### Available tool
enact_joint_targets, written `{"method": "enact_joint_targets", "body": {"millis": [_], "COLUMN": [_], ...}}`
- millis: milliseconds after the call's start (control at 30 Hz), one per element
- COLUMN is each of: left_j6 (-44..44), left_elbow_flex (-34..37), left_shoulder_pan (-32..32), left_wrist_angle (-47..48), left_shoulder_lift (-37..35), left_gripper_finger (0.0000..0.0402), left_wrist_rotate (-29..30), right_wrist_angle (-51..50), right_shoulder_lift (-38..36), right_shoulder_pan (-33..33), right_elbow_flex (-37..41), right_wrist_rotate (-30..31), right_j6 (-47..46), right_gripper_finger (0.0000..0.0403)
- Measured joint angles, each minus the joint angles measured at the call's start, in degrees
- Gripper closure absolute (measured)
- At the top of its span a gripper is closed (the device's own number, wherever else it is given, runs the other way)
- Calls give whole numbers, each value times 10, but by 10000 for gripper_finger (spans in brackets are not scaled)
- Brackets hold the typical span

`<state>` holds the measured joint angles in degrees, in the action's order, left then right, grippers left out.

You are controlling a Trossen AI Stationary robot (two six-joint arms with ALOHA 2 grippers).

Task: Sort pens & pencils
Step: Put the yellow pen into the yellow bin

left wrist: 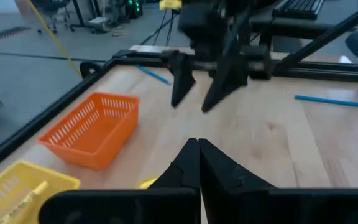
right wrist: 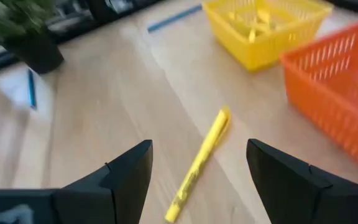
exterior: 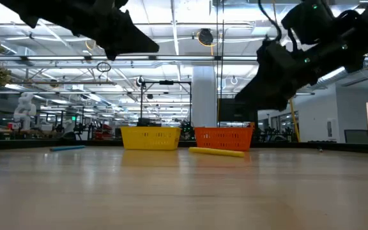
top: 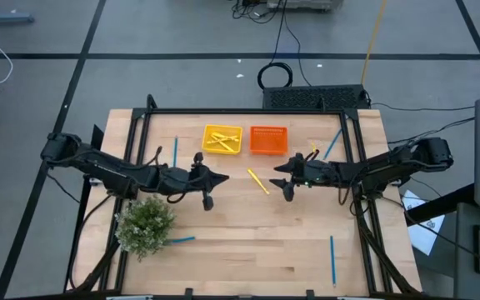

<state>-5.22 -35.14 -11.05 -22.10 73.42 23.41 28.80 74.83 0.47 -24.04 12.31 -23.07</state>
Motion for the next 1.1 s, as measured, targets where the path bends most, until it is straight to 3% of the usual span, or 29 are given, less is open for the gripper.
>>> {"method": "enact_joint_targets", "body": {"millis": [200,300,467,567,867,1100], "left_j6": [26,28,32,33,35,35], "left_elbow_flex": [0,0,-1,-1,-1,-1], "left_shoulder_pan": [0,-4,-23,-36,-48,-47], "left_wrist_angle": [3,17,60,73,73,71], "left_shoulder_lift": [-57,-91,-131,-133,-130,-130], "left_gripper_finger": [401,401,400,400,383,370], "left_wrist_rotate": [-4,-4,-4,5,22,26], "right_wrist_angle": [-12,-80,-226,-229,-241,-207], "right_shoulder_lift": [120,173,207,208,229,284], "right_shoulder_pan": [24,42,67,83,128,130], "right_elbow_flex": [-70,-129,-208,-214,-194,-194], "right_wrist_rotate": [0,7,139,191,193,203], "right_j6": [-3,10,-7,-46,-159,-178], "right_gripper_finger": [154,154,154,154,154,158]}}
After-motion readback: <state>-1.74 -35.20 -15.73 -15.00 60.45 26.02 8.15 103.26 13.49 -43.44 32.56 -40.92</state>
